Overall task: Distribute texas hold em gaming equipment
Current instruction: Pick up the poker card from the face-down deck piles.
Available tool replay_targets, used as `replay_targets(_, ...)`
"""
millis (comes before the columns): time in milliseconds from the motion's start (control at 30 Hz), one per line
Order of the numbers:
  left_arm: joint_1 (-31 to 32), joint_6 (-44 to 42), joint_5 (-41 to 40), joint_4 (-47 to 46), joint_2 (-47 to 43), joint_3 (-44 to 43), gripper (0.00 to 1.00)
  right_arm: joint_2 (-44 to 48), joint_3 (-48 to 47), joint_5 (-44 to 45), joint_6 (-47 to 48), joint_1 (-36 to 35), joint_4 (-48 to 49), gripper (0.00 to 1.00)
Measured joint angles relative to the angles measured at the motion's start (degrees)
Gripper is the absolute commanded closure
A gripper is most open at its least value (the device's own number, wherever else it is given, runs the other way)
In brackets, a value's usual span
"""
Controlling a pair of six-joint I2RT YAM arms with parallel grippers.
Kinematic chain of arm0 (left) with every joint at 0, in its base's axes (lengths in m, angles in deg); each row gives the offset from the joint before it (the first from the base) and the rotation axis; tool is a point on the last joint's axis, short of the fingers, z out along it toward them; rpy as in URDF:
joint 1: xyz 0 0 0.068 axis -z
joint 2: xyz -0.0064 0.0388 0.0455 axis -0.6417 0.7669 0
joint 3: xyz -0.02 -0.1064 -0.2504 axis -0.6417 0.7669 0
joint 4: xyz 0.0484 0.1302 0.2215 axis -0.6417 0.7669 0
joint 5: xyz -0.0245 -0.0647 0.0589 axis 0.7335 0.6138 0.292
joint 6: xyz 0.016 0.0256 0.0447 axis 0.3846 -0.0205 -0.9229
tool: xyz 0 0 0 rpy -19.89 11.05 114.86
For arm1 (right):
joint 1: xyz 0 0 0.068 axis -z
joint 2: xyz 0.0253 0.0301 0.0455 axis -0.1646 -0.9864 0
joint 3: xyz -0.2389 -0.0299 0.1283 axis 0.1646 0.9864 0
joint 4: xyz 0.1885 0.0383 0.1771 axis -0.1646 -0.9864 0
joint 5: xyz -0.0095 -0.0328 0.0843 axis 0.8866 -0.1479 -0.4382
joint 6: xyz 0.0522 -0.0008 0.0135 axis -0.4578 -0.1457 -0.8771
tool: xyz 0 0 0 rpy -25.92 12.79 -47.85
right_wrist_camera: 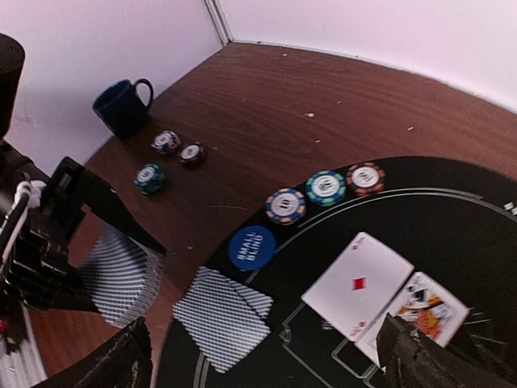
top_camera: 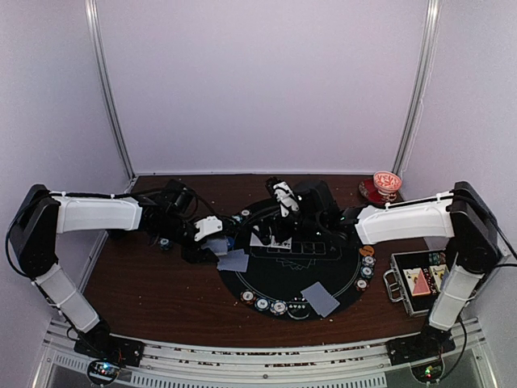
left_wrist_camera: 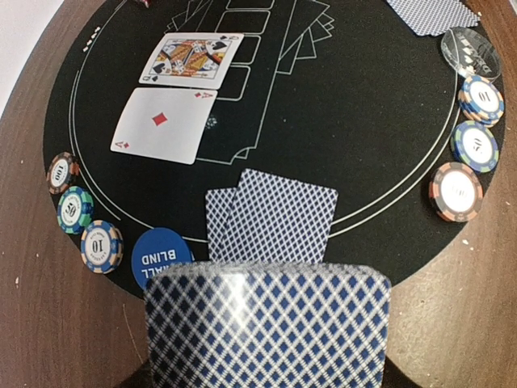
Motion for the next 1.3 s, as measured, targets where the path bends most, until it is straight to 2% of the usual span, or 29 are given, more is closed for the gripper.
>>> replay_targets(233, 0.00, -0.07, 0.46, 0.02, 0.00, 0.00, 0.39, -10.21, 1.68, -14.23, -19.85, 0.35, 16.46, 0.11)
replay_targets(500, 0.00, -0.11, 0.81, 0.00, 0.00, 0.00, 0.39, -18.80, -0.44, -21.64, -31.32, -0.39, 26.27, 0.17)
replay_targets(767, 0.00, -0.15, 0.85, 0.00, 0.00, 0.00, 0.39, -25.11, -7.78, -25.31, -36.30, -0.96, 30.18, 0.25)
replay_targets(1033, 0.00, -0.42, 0.85, 0.00, 0.00, 0.00, 0.39, -28.94, -12.70, -26.21, -37.97, -1.01, 28.83, 0.36)
replay_targets(1300, 0.04, -0.59, 0.46, 0.22, 0.00, 0.02, 0.39, -28.63, -12.17, -26.21, -38.07, -0.83, 28.70, 0.59)
